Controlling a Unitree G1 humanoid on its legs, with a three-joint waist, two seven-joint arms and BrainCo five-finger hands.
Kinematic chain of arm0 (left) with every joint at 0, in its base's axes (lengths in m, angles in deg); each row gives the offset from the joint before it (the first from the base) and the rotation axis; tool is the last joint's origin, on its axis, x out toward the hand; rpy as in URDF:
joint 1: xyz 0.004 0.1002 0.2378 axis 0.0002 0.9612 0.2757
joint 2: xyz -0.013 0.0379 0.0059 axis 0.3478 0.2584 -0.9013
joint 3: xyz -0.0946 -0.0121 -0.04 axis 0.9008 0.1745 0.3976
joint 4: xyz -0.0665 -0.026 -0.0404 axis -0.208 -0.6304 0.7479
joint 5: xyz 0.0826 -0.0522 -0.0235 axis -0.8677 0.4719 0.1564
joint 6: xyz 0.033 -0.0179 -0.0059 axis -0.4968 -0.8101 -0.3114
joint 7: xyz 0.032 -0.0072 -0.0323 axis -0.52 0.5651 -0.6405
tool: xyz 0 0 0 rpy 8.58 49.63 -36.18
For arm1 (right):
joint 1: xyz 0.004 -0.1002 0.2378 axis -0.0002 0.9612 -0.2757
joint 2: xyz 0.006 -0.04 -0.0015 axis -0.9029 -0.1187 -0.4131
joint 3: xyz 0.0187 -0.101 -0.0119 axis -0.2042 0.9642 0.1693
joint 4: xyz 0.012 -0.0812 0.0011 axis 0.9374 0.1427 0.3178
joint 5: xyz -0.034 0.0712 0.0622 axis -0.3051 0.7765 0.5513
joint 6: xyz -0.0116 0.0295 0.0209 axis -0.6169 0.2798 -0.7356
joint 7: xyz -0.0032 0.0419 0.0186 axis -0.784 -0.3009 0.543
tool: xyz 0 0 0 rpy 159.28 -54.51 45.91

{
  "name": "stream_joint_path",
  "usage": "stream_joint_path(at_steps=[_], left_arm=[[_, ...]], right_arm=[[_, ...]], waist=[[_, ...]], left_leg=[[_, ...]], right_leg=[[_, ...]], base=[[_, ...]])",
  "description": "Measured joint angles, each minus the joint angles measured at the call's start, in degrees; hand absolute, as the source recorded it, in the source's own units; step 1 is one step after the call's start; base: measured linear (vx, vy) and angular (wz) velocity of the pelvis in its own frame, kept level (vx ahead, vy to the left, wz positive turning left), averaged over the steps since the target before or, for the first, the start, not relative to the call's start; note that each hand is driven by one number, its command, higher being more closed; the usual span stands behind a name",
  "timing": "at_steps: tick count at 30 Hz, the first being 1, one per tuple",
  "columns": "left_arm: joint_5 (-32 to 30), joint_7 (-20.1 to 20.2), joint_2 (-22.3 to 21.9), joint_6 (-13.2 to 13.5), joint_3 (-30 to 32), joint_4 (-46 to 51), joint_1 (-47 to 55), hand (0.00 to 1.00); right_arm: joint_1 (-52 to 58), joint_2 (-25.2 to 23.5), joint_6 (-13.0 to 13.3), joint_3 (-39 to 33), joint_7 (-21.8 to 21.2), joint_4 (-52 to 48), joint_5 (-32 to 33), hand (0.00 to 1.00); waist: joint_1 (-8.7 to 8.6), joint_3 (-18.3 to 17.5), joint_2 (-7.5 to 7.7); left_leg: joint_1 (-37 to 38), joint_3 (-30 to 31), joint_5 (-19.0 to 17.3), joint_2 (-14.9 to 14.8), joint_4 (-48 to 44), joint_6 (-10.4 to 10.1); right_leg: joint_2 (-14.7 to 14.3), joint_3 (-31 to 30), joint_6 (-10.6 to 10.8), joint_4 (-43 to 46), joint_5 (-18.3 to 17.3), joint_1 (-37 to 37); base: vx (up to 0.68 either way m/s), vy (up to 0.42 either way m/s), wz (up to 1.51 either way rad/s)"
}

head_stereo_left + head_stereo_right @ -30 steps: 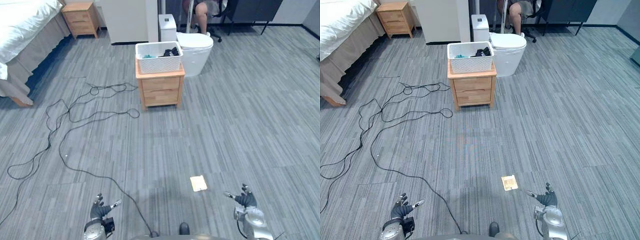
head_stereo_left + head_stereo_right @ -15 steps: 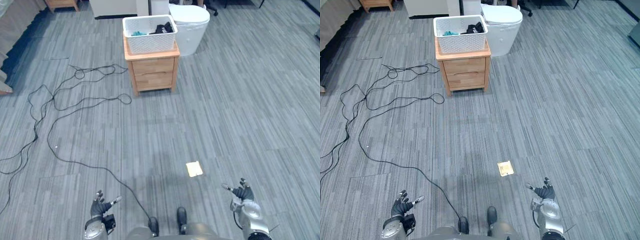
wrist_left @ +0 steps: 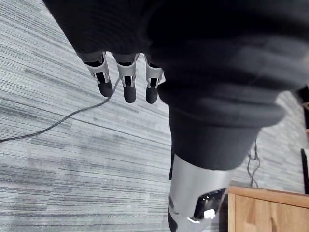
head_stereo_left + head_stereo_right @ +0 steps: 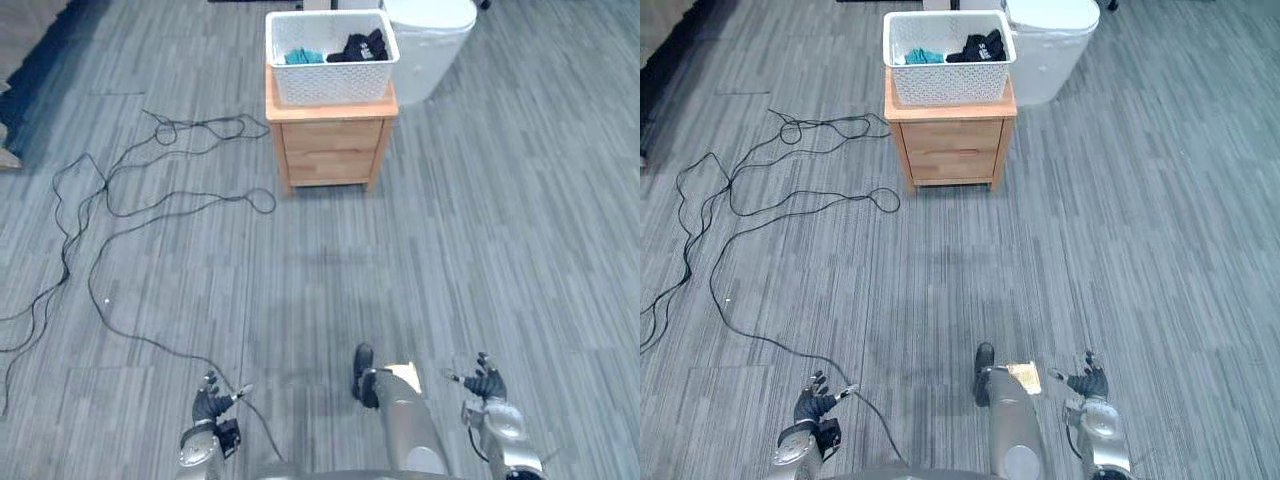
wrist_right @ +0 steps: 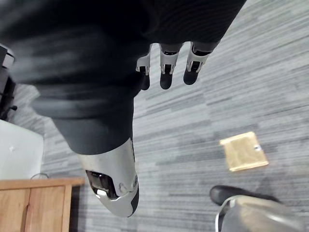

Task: Pick up the laundry basket with both hands and put the clothes into the washing machine.

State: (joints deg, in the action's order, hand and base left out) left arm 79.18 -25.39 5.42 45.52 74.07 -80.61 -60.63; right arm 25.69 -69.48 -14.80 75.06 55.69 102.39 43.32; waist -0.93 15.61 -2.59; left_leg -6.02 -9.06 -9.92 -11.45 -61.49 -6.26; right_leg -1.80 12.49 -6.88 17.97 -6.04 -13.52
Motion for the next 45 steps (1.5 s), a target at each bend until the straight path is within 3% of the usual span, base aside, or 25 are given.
stream_joint_path(at_steps=[3, 4, 6, 7, 8, 9, 10, 11, 13, 14, 15, 17, 18, 21, 23, 24, 25, 28, 31, 32, 33, 37, 38, 40, 45], left_arm=[[0.0, 0.5, -0.7, 0.1, 0.1, 1.1, 0.3, 0.00], [0.0, 1.1, -0.8, 0.3, 0.2, 1.2, 0.4, 0.00], [0.0, 1.2, -0.8, 0.2, 0.4, 1.1, 0.4, 0.00], [0.0, 1.2, -0.9, 0.0, 0.5, 1.1, 0.3, 0.00], [0.0, 1.1, -1.3, -0.2, 0.5, 1.0, 0.7, 0.00], [0.0, 1.1, -1.4, -0.2, 0.5, 0.7, 1.4, 0.00], [-0.1, 1.0, -1.2, -0.4, 0.6, -0.1, 1.3, 0.00], [-0.1, 1.0, -1.4, -0.6, 0.8, -1.0, 1.1, 0.00], [-0.4, 1.0, -1.0, -0.7, 0.9, -1.3, 1.0, 0.00], [-0.6, 1.0, -0.7, -0.7, 0.8, -1.7, 1.0, 0.00], [-1.0, 1.0, -0.5, -1.0, 0.2, -2.4, 1.1, 0.00], [-1.2, 0.9, 0.1, -1.0, 0.2, -2.5, 1.2, 0.00], [-1.2, 0.9, 0.5, -0.9, -0.2, -2.2, 1.1, 0.00], [-1.2, 1.0, 0.8, -0.7, -0.2, -1.8, 0.3, 0.00], [-1.2, 1.1, 0.5, -0.7, -0.5, -1.9, -0.6, 0.00], [-1.2, 1.1, 0.7, -0.7, -0.6, -1.9, -0.5, 0.00], [-2.4, 1.1, 1.1, -0.8, -0.6, -2.7, 0.0, 0.00], [-3.3, 1.1, -0.7, -0.8, -0.2, -3.1, 0.3, 0.00], [-3.3, 1.1, -2.3, -0.9, 0.0, -2.8, 0.0, 0.00], [-3.3, 1.2, -3.0, -0.9, -0.1, -2.5, 0.2, 0.00], [-3.3, 1.3, -3.7, -0.9, -0.2, -2.5, 0.2, 0.00], [-3.3, 1.3, -4.7, -0.9, -0.3, -2.0, 0.2, 0.00], [-3.3, 1.3, -4.8, -0.9, -0.4, -2.0, 0.2, 0.00], [-3.2, 1.2, -4.0, -0.8, -0.3, -2.2, 0.0, 0.00], [-2.0, 1.1, -3.1, -0.8, 0.0, 0.2, 2.1, 0.00]], right_arm=[[-0.1, -1.5, 0.6, -0.2, 0.1, -1.5, 0.0, 0.00], [-0.8, -1.5, 0.5, -0.7, 0.1, -1.5, 0.0, 0.00], [-1.1, -1.4, 0.5, -0.9, 0.4, -1.0, 0.1, 0.00], [-1.0, -1.5, 0.5, -2.0, 0.5, -0.1, 0.1, 0.00], [-0.9, -1.3, 0.5, -3.4, 1.3, 1.7, 0.0, 0.00], [-0.8, -0.9, 0.5, -3.6, 1.4, 3.0, 0.0, 0.00], [-0.7, -1.0, 0.4, -3.6, 1.4, 4.0, 0.0, 0.00], [0.0, -1.5, 0.2, -3.5, 1.2, 4.2, -0.1, 0.00], [0.2, -1.7, 0.3, -3.5, 1.2, 3.7, -0.8, 0.00], [0.2, -1.9, 0.3, -3.5, 1.1, 3.7, -1.4, 0.00], [0.4, -2.5, 0.2, -3.3, 1.0, 3.7, -2.4, 0.00], [0.4, -2.8, 0.2, -1.0, 1.0, 3.7, -2.6, 0.00], [0.2, -2.9, 0.4, 0.3, 1.0, 3.2, -2.8, 0.00], [0.1, -3.3, 0.8, 0.6, 1.0, 1.6, -2.8, 0.00], [0.3, -3.0, 0.5, 0.2, 1.0, 1.8, -2.7, 0.00], [0.7, -3.1, 0.5, 0.2, 1.0, 1.8, -2.7, 0.00], [2.7, -3.0, 0.5, 0.1, 1.0, 1.9, -2.7, 0.00], [4.0, -2.4, 0.3, -0.7, 1.0, 1.1, -2.7, 0.00], [5.4, -3.4, 0.3, -0.6, 1.0, -1.5, -2.4, 0.00], [6.4, -3.7, 0.3, -0.5, 1.0, -2.9, -2.2, 0.00], [6.8, -3.9, 0.5, -0.9, 1.1, -3.5, -2.2, 0.00], [5.8, -4.2, 0.7, -2.8, 1.1, -4.4, -2.2, 0.00], [6.4, -3.4, 0.7, -3.8, 1.2, -4.3, -2.2, 0.00], [6.9, -4.0, 0.4, -4.1, 1.2, -3.9, -2.2, 0.00], [7.7, -4.0, 0.4, -4.8, 1.6, -7.4, -2.9, 0.00]], waist=[[2.08, 0.9, 1.67], [2.11, 1.3, 1.52], [2.53, 1.7, 2.24], [3.28, 1.8, 2.53], [4.53, 1.7, 2.16], [5.03, 1.4, 1.36], [5.02, 1.2, 2.00], [4.87, 0.1, 3.67], [4.87, -0.3, 4.51], [4.67, -0.2, 4.75], [3.28, 0.0, 5.11], [2.22, 0.1, 4.98], [1.75, 0.1, 4.71], [1.44, 0.1, 4.60], [0.75, 0.2, 4.63], [0.52, 0.1, 4.79], [0.26, -0.2, 6.10], [0.30, -1.6, 3.45], [0.29, -1.6, 2.91], [1.04, -1.6, 2.94], [1.76, -1.6, 2.88], [1.74, -2.0, 2.31], [1.70, -2.8, 0.78], [1.96, -3.3, 1.66], [1.91, -3.5, 1.81]], left_leg=[[-8.6, -3.9, -2.3, -0.3, -1.7, 3.7], [-14.2, -4.0, -3.0, 0.4, 4.3, 4.9], [-17.6, -3.3, -2.9, 2.9, 17.5, 4.8], [-18.1, -1.9, -1.6, 4.8, 28.1, 3.5], [-17.5, 1.4, 3.1, 6.3, 45.1, 1.2], [-17.6, 2.9, 8.1, 6.0, 47.7, 0.9], [-17.6, 2.8, 11.1, 6.6, 45.7, 2.5], [-18.7, 2.5, 9.9, 9.0, 40.9, 6.3], [-17.6, 1.2, 6.1, 10.7, 38.5, 8.3], [-15.6, 0.6, 4.4, 12.0, 37.9, 10.1], [-10.5, 0.0, 1.8, 13.8, 37.9, 11.6], [-3.3, -0.2, 0.5, 14.5, 39.8, 12.5], [1.6, -0.1, 0.4, 14.4, 43.2, 12.5], [7.7, 0.1, -0.1, 14.0, 48.6, 12.0], [10.6, 1.2, -0.7, 13.5, 49.6, 11.1], [11.3, 1.3, -1.3, 13.5, 49.6, 10.0], [13.2, 2.6, -3.4, 14.4, 49.2, 7.2], [12.7, 4.0, -4.7, 11.9, 45.6, 5.8], [4.9, 3.2, -3.8, 8.6, 26.7, 2.3], [2.2, 1.6, -4.8, 5.7, 20.1, 1.6], [2.0, 0.9, -5.4, 3.8, 19.8, 2.4], [0.2, 1.6, -4.2, 2.5, 35.2, 1.5], [0.4, 2.8, 0.9, 2.2, 42.3, 1.0], [2.4, 2.6, 1.3, 3.8, 45.4, 1.7], [5.1, 0.8, 2.8, 6.1, 51.1, 3.0]], right_leg=[[0.6, -3.0, 1.0, -7.6, -2.0, 12.6], [1.3, -3.3, 2.5, -10.7, -3.4, 16.7], [3.0, -3.8, 4.4, -12.4, -4.8, 19.8], [4.3, -4.1, 5.3, -13.3, -5.8, 21.6], [4.9, -4.8, 7.2, -15.2, -7.6, 24.9], [5.0, -5.3, 8.4, -15.6, -9.3, 26.9], [5.7, -5.5, 8.8, -15.2, -10.6, 28.0], [8.7, -6.0, 8.8, -9.9, -12.0, 26.9], [11.6, -7.7, 9.6, 2.7, -11.7, 22.5], [13.3, -9.1, 12.8, 13.1, -9.5, 18.5], [15.7, -10.6, 14.4, 31.7, -6.6, 12.8], [16.7, -9.5, 12.3, 44.2, -7.8, 7.6], [16.6, -6.8, 10.5, 44.9, -8.9, 4.4], [15.3, -2.9, 10.3, 36.9, -9.7, -1.9], [11.4, -1.8, 11.0, 16.6, -8.4, -3.2], [9.9, -2.2, 10.9, 11.0, -6.3, -2.6], [8.1, -5.0, 6.6, 2.6, 4.4, -1.8], [7.0, -3.0, 6.0, 2.9, 1.8, -0.6], [5.9, -1.2, 5.2, 1.4, -0.5, 2.9], [5.1, -0.9, 4.4, -0.1, -1.0, 6.1], [4.8, -0.9, 4.3, -0.8, -1.3, 8.3], [5.5, -1.8, 5.5, -1.9, -1.9, 10.1], [4.7, -1.9, 6.8, -1.8, -2.6, 10.1], [5.8, -2.8, 8.0, -2.4, -2.7, 10.6], [7.2, -4.6, 9.9, -6.4, -1.1, 11.6]], base=[[0.65, 0.009, -0.34], [0.57, 0.093, -0.11], [0.57, 0.144, -0.11], [0.72, 0.257, -0.26], [0.60, 0.256, -0.38], [0.60, 0.287, -0.37], [0.63, 0.306, -0.16], [0.66, 0.300, -0.04], [0.61, 0.264, -0.08], [0.77, 0.325, 0.02], [0.75, 0.302, 0.13], [0.60, 0.191, 0.08], [0.50, 0.135, -0.11], [0.42, 0.046, -0.05], [0.41, -0.055, 0.30], [0.50, -0.112, 0.58], [0.40, -0.121, 0.49], [0.37, -0.121, 0.22], [0.36, -0.165, 0.21], [0.31, -0.097, -0.07], [0.30, -0.072, -0.10], [0.21, 0.045, -0.15], [0.17, 0.154, 0.01], [0.12, 0.129, 0.01], [0.05, 0.087, -0.13]])
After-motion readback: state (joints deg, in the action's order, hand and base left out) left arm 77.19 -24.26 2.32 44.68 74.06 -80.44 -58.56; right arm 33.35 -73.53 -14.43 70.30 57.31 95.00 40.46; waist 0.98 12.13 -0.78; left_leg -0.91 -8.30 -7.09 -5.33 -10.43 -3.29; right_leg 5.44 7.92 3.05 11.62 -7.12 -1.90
